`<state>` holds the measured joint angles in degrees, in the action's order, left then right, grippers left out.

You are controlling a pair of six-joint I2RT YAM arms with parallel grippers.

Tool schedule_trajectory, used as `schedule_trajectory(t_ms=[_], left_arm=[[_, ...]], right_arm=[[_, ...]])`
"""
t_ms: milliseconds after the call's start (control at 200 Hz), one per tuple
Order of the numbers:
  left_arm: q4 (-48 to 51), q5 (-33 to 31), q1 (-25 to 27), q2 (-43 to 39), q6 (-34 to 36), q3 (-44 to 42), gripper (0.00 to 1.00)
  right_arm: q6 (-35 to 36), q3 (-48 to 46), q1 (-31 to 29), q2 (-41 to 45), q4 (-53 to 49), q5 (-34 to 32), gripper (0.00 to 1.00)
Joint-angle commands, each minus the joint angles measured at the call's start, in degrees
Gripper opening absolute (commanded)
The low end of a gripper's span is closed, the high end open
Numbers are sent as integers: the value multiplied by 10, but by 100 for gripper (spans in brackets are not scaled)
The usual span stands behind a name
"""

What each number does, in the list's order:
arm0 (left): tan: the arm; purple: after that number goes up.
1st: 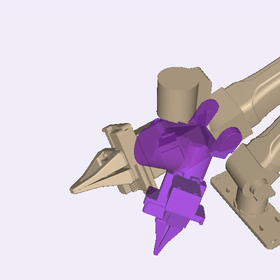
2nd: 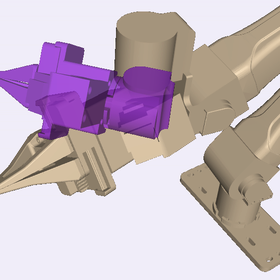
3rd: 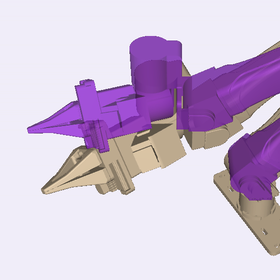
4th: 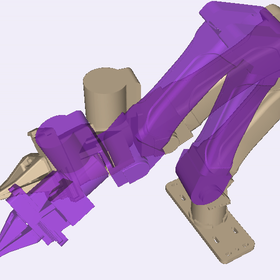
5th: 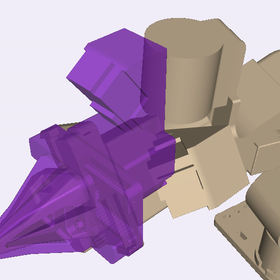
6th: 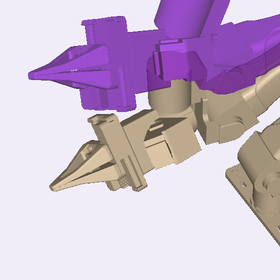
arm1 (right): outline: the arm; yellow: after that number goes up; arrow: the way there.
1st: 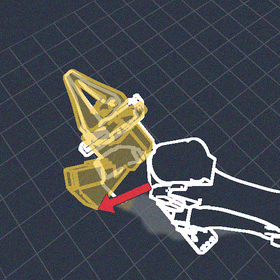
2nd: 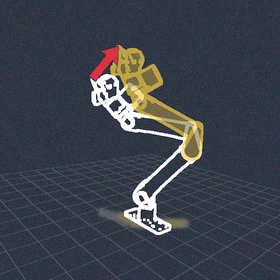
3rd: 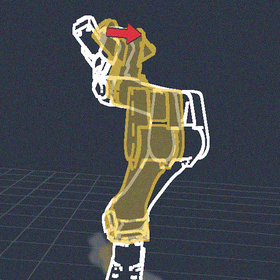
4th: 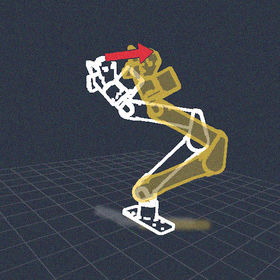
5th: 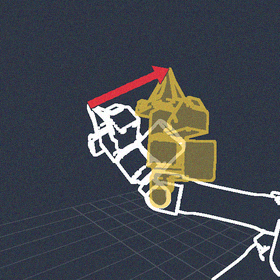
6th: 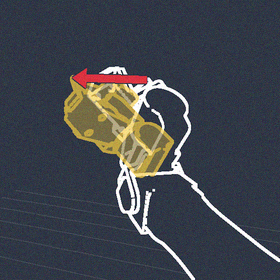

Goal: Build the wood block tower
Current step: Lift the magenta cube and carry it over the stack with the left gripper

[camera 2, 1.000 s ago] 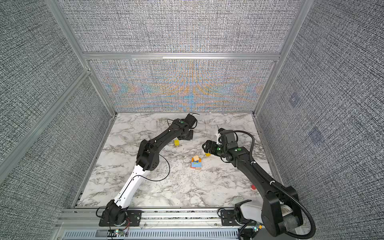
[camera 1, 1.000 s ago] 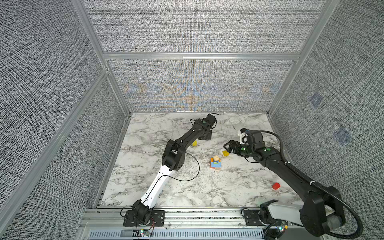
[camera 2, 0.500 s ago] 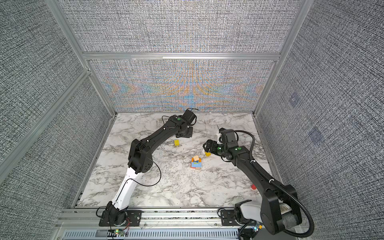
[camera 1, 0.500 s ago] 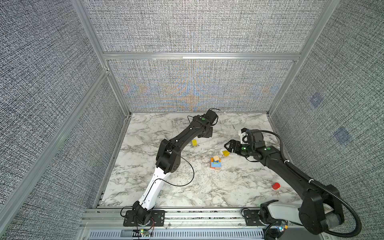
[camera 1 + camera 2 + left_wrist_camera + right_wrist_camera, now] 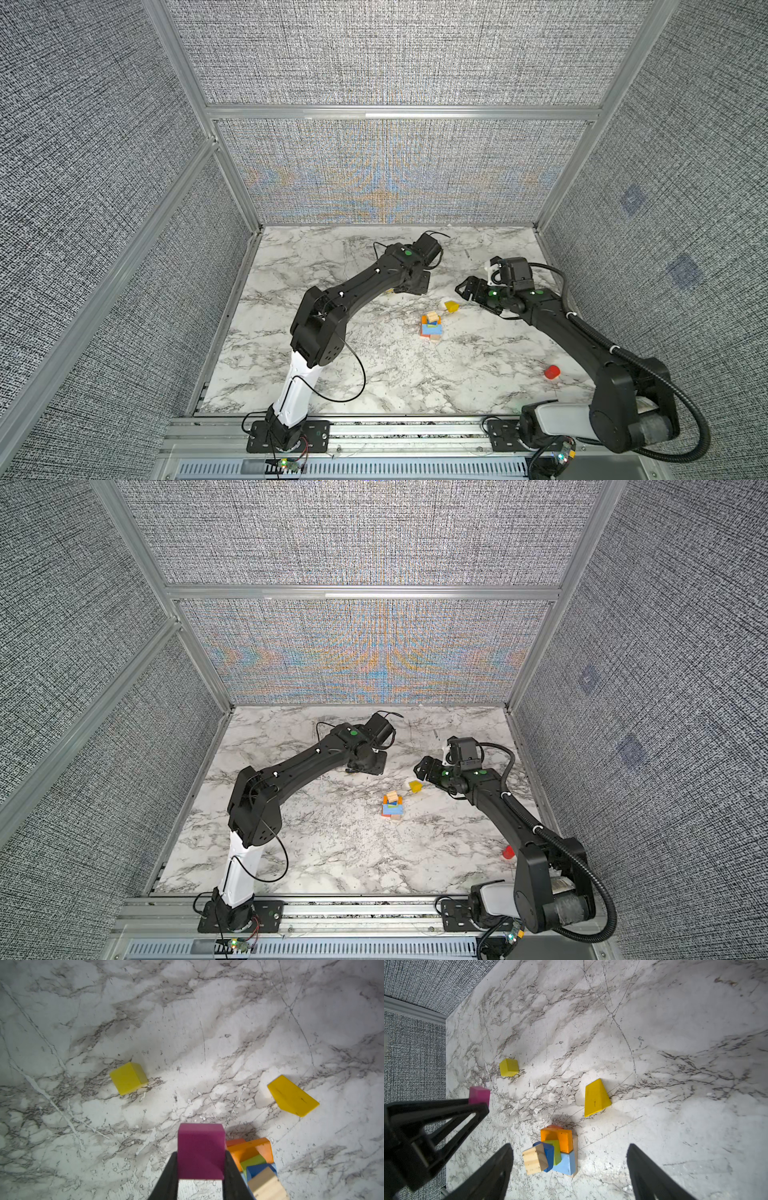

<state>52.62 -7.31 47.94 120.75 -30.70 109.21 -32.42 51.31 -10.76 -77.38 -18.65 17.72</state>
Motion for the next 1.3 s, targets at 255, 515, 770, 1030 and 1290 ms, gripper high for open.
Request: schedule_trajectory(t_ms=[255,515,770,1030,1290], left_arm=[[-40,19,44,-30,-14,-55,23],[-40,14,69,-37,-30,-65,22],[-42,5,82,-40,-62,-80,22],[-44,5,94,-33,-73,-80,22],[-44,4,101,-30,-82,-82,22]], right_arm=[[7,14,5,-22,-16,-3,88],[11,15,6,-26,-23,-14,88],[10,13,6,-27,-23,-9,88],[12,10,6,-23,-23,-10,88],[12,9,6,-17,-22,-8,88]])
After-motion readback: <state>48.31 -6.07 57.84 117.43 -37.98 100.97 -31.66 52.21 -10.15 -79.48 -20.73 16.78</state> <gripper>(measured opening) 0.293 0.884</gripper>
